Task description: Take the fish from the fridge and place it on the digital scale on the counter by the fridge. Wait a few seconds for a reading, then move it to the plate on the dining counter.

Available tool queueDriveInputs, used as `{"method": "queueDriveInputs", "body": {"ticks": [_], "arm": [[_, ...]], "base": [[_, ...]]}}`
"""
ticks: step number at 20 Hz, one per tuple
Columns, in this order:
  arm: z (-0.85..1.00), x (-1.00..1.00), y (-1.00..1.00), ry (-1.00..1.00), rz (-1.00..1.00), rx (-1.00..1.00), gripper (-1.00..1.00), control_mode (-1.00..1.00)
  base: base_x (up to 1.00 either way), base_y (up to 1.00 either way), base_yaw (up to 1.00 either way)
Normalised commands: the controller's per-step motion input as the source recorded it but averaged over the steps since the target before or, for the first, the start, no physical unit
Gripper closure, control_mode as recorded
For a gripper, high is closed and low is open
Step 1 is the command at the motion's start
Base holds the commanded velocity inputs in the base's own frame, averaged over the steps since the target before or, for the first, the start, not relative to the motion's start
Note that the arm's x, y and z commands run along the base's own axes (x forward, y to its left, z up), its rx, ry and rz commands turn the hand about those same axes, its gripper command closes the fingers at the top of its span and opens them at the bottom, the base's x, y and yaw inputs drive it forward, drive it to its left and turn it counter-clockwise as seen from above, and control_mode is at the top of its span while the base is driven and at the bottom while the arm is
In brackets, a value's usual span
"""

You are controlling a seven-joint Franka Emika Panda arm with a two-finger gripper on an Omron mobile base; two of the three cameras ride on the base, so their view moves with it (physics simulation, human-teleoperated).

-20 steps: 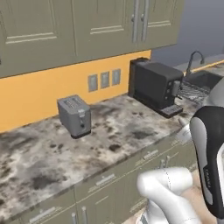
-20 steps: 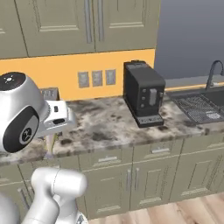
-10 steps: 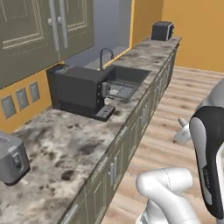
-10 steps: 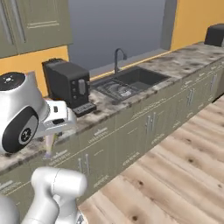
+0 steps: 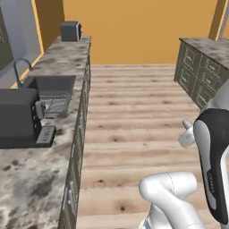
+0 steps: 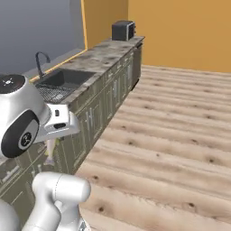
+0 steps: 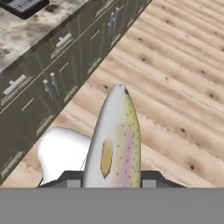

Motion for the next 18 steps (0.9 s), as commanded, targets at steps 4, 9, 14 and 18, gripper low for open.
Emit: {"method": "queueDriveInputs", "body": {"ticks": [4,9,14,18], "arm": [[0.0,0.0,0.0,0.0,0.0,0.0,1.0,1.0],[0.0,0.0,0.0,0.0,0.0,0.0,1.0,1.0],[0.0,0.0,0.0,0.0,0.0,0.0,1.0,1.0],[0.0,0.0,0.0,0.0,0.0,0.0,1.0,1.0]], "base": [[0.35,-0.07,-0.65],[0.38,-0.03,-0.6],[0.8,-0.48,-0.09],[0.93,-0.99,0.0]]}}
